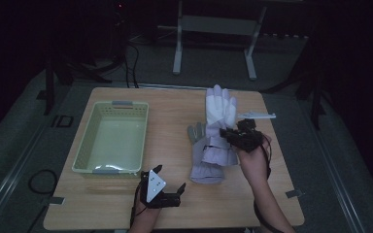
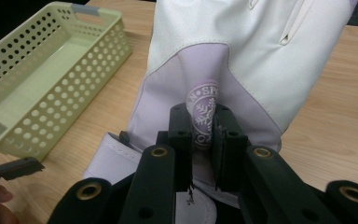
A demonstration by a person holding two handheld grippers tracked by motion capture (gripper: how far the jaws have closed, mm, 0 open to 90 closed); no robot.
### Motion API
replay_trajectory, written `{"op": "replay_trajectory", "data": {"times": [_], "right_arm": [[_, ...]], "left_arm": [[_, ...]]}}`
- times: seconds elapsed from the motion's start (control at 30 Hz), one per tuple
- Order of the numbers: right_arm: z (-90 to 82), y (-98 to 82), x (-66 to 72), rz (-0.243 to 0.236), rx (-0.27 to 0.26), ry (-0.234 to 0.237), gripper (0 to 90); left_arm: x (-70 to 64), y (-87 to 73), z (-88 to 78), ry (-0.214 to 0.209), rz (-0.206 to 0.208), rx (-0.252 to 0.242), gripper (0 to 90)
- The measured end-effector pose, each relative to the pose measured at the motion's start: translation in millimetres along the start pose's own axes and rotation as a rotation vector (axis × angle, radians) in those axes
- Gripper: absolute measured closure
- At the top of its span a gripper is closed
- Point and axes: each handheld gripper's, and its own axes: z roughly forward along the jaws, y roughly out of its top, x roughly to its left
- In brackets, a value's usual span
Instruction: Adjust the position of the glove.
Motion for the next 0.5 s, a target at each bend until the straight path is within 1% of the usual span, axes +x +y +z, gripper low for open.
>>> {"op": "replay_trajectory", "data": {"times": [0.07,0.13,0.2,0.23,0.3,0.37,0.4,0.47,0.5], "right_arm": [[5.1,0.7,7.7,-0.005,0.004,0.007,79.6],[10.8,-2.4,16.3,-0.017,0.010,0.009,79.6],[12.8,-4.0,18.3,-0.020,0.017,0.013,79.5],[18.6,-11.1,20.6,-0.015,0.033,0.019,79.5],[24.0,-17.5,20.2,-0.005,0.056,0.015,79.5],[29.7,-23.2,19.1,0.000,0.075,-0.003,79.5],[33.0,-26.4,17.6,0.013,0.080,-0.006,79.5],[38.6,-30.3,17.3,0.014,0.095,-0.021,79.5],[42.3,-32.3,16.8,0.017,0.105,-0.015,79.5]], "left_arm": [[0.2,0.0,0.1,-0.001,-0.002,-0.002,0.0],[0.2,0.0,0.1,-0.002,-0.002,-0.002,0.0],[0.2,0.0,-0.1,-0.002,0.005,-0.003,0.0],[-0.1,0.0,-0.2,-0.002,0.005,-0.002,0.0],[-0.2,0.1,-0.1,-0.002,0.006,-0.002,0.0],[0.0,0.1,-0.1,-0.002,0.006,0.000,0.0],[-0.1,0.1,0.0,-0.002,0.004,0.000,0.0],[-0.1,0.1,0.0,-0.003,0.004,0.000,0.0],[-0.1,0.1,0.0,-0.003,0.005,0.000,0.0]]}}
